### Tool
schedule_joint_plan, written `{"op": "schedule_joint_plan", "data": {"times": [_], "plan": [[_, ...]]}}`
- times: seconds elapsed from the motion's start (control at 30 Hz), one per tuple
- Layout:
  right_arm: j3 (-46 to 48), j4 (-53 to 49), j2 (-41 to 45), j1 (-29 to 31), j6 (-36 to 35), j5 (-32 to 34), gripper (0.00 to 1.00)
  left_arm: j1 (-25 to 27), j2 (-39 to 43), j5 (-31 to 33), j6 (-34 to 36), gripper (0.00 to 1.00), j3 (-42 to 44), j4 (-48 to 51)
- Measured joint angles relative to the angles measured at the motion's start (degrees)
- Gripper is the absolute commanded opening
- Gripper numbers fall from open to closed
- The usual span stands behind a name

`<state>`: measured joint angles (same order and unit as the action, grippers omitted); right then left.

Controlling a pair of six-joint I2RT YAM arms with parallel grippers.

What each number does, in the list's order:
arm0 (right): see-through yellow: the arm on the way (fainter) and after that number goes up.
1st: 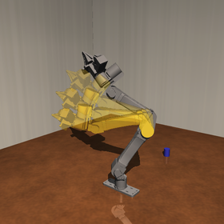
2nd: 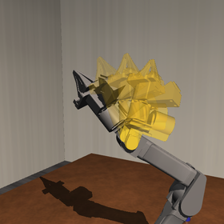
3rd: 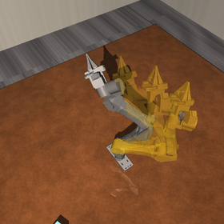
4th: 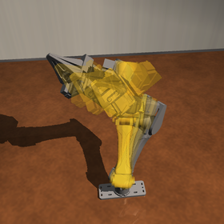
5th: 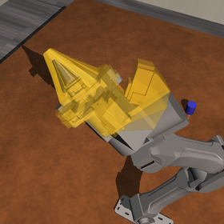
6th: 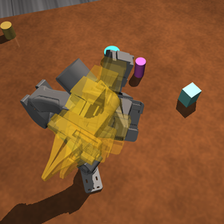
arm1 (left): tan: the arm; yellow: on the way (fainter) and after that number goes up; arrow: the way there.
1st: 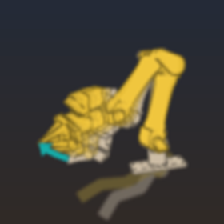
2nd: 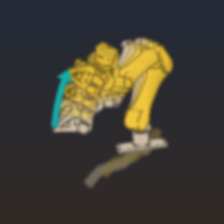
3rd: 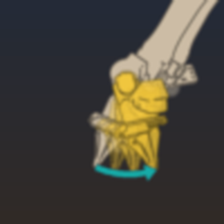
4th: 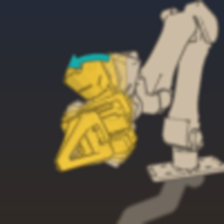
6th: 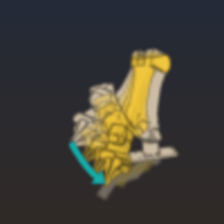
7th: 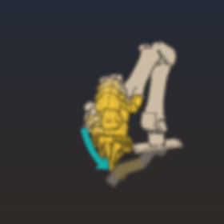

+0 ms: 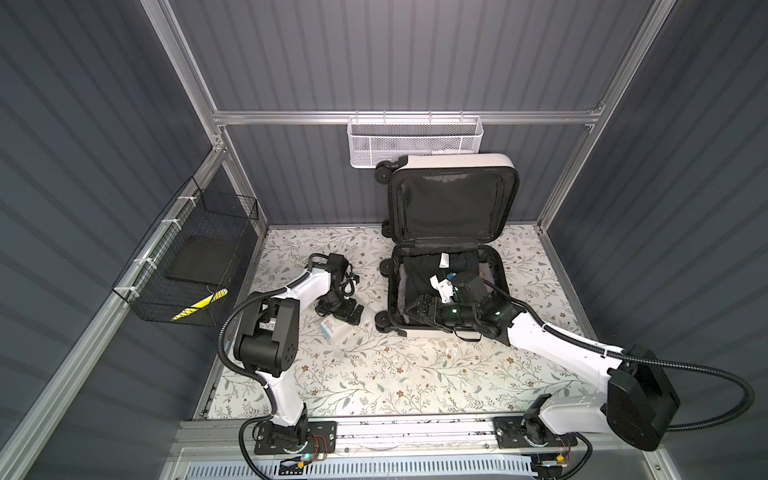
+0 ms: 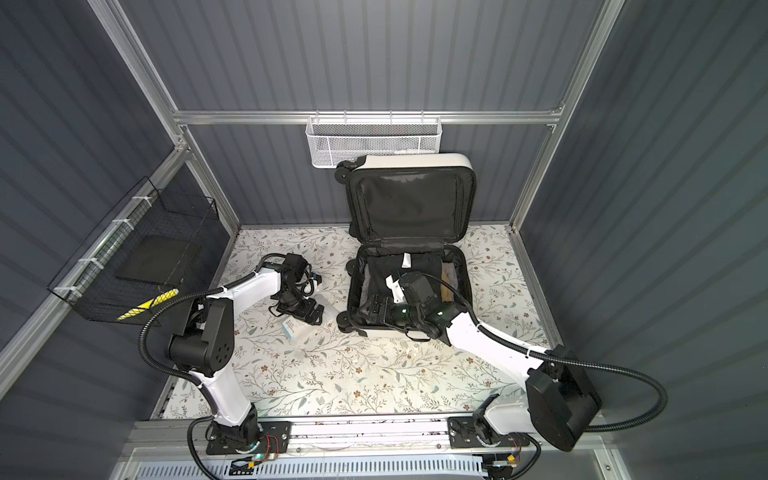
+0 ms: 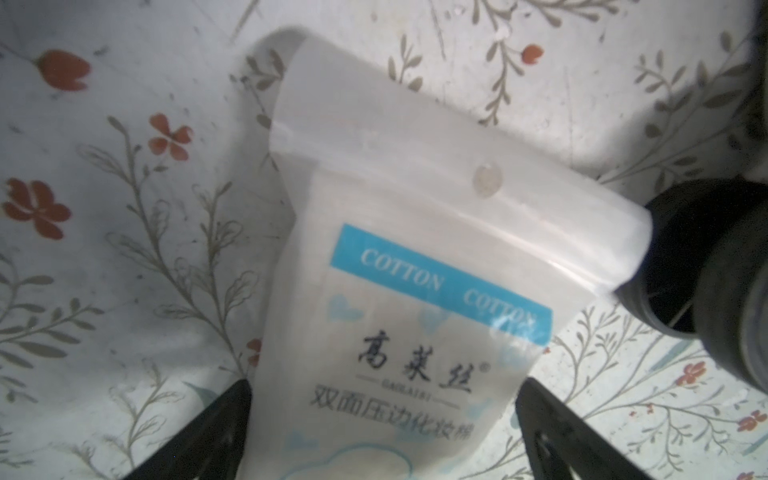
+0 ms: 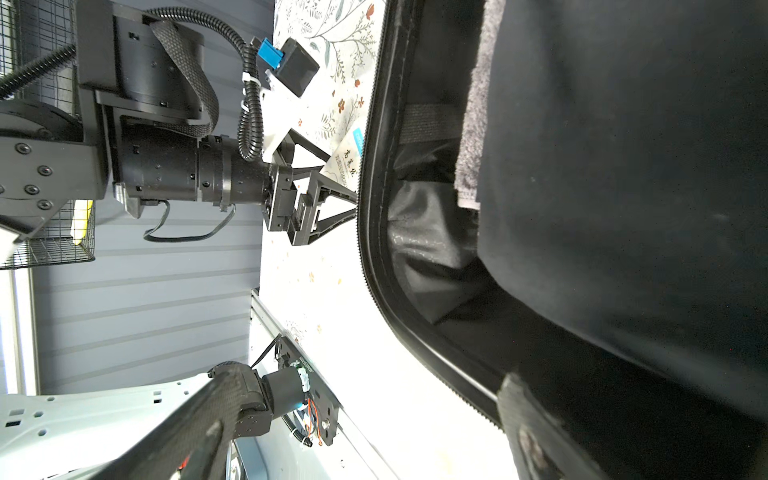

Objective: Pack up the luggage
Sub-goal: 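Close the left gripper on the cotton-pad packet's top edge, then lift the packet with the left gripper and carry it over the suitcase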

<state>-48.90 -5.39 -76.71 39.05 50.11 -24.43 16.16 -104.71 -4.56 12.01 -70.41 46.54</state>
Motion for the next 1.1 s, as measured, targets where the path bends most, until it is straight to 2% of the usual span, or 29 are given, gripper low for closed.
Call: {"op": "schedule_joint_plan", "data": {"times": [0.27,0.53,0.77,0.93,1.1], "plan": [[0.1,-0.1,0.0,-0.2,0.0,0.0,0.99,0.6,0.0,0.1,-1.1,0.99,2.1,-2.2],[1.0,-0.3,0.1,-0.7,0.4,0.0,0.99,0.7,0.0,0.1,-3.0,0.76,2.2,-2.8],[1.4,-0.3,0.8,-1.2,0.5,0.0,0.99,0.7,0.0,0.1,-5.4,0.61,2.2,-2.8],[1.4,-0.4,0.9,-1.6,0.5,0.0,0.99,0.7,1.5,0.1,-7.2,0.59,2.2,-2.3],[1.3,-0.5,0.9,-2.4,0.4,-1.4,0.99,0.7,9.2,0.1,-8.2,0.59,2.3,-0.8]]}}
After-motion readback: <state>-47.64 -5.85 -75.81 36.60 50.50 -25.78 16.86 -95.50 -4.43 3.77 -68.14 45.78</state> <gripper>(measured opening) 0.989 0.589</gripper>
